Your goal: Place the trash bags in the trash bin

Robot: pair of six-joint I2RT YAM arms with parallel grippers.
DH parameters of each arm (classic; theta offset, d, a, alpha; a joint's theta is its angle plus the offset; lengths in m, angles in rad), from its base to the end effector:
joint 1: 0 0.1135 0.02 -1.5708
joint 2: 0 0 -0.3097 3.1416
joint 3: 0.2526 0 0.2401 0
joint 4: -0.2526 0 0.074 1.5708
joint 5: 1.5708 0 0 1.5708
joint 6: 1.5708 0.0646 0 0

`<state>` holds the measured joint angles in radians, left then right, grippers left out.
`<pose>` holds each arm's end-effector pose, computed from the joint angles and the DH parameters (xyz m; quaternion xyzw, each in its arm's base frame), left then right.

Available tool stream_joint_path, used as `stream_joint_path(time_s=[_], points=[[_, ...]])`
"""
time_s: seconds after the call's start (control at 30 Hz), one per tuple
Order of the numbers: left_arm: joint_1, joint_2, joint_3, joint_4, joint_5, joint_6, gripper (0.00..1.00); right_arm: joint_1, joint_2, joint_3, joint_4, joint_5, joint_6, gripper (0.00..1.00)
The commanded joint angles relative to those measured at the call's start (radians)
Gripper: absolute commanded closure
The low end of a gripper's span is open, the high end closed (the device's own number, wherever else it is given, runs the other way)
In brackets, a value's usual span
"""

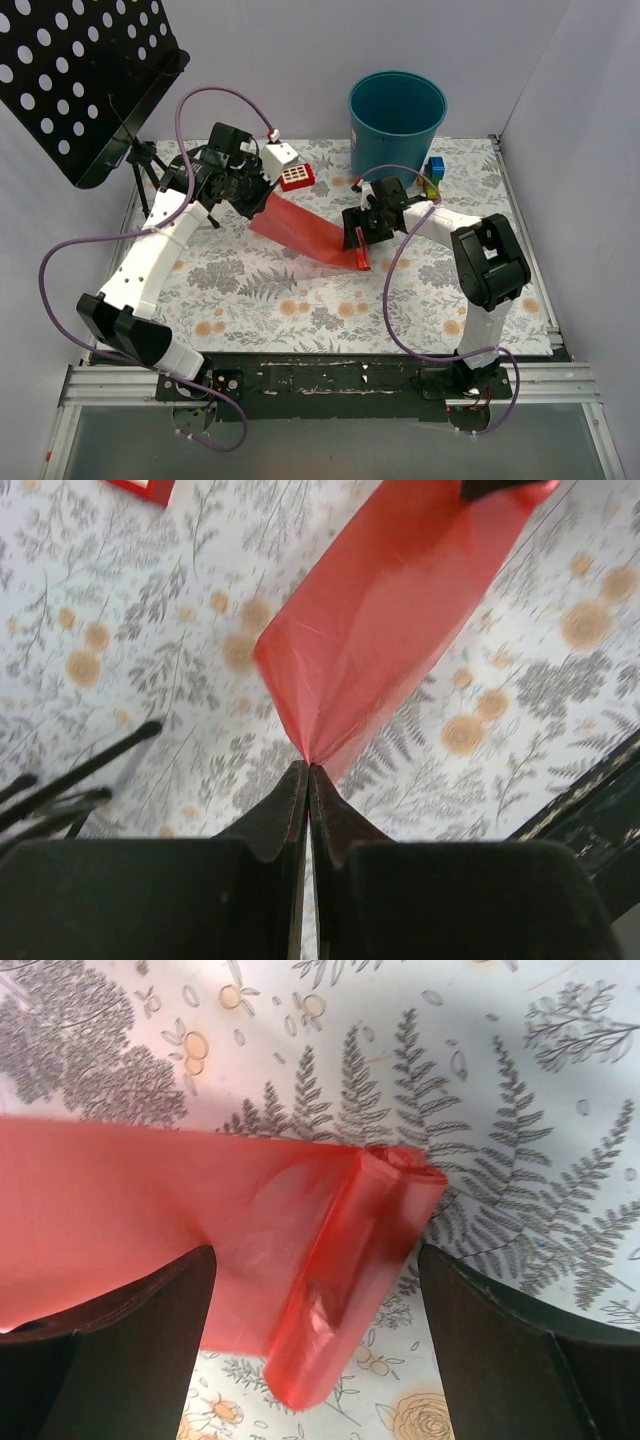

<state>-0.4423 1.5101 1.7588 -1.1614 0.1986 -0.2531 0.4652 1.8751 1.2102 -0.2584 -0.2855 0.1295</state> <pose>0.2618 -0.1381 0.4294 0.1208 0.9345 -0.1978 0.2703 0.3626 0.2023 0.2043 -0.2014 0.9177 0.2212 0.2616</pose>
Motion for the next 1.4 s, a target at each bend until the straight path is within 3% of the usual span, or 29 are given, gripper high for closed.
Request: stream_joint_path(time_s=[0.0, 0.3, 0.5, 0.73, 0.83, 0.87, 0.9, 0.97, 1.0, 1.03, 1.13, 1.27, 1.37], points=[[-0.001, -0.07, -0.064, -0.089, -0.169, 0.118, 1.0, 0.029, 0.036, 0.04, -0.025, 0.117, 0.015, 0.11], [-0.001, -0.171, -0.297, -0.098, -0.34, 0.199, 1.0, 0.044, 0.045, 0.025, -0.041, 0.228, -0.005, 0.17], [-0.001, -0.232, -0.453, -0.04, -0.326, 0.199, 1.0, 0.012, -0.007, -0.046, -0.038, 0.279, -0.05, 0.18], [-0.001, -0.297, -0.723, 0.159, -0.268, 0.221, 1.0, -0.175, -0.117, -0.144, -0.041, 0.315, -0.074, 0.19], [-0.001, -0.266, -0.779, 0.262, -0.233, 0.2, 1.0, -0.281, -0.168, -0.173, -0.051, 0.176, -0.097, 0.24], [-0.001, -0.252, -0.769, 0.276, -0.164, 0.186, 1.0, -0.296, -0.183, -0.176, -0.054, 0.117, -0.114, 0.26], [-0.001, -0.232, -0.763, 0.295, -0.1, 0.158, 0.89, -0.303, -0.204, -0.184, -0.058, 0.064, -0.126, 0.26], [-0.001, -0.215, -0.766, 0.365, -0.001, 0.109, 0.54, -0.303, -0.24, -0.205, -0.039, 0.007, -0.154, 0.25], [-0.001, -0.206, -0.775, 0.403, 0.045, 0.086, 0.43, -0.301, -0.251, -0.218, -0.021, -0.007, -0.149, 0.23], [-0.003, -0.196, -0.789, 0.452, 0.105, 0.066, 0.38, -0.3, -0.252, -0.227, -0.006, -0.003, -0.137, 0.23], [-0.006, -0.131, -0.795, 0.584, 0.199, 0.029, 0.33, -0.29, -0.242, -0.232, -0.005, 0.035, -0.151, 0.21], [-0.006, 0.022, -0.733, 0.687, 0.202, -0.029, 0.34, -0.29, -0.192, -0.238, -0.004, 0.095, -0.185, 0.21], [-0.006, 0.096, -0.684, 0.735, 0.197, -0.092, 0.34, -0.29, -0.162, -0.248, 0.016, 0.094, -0.214, 0.33]])
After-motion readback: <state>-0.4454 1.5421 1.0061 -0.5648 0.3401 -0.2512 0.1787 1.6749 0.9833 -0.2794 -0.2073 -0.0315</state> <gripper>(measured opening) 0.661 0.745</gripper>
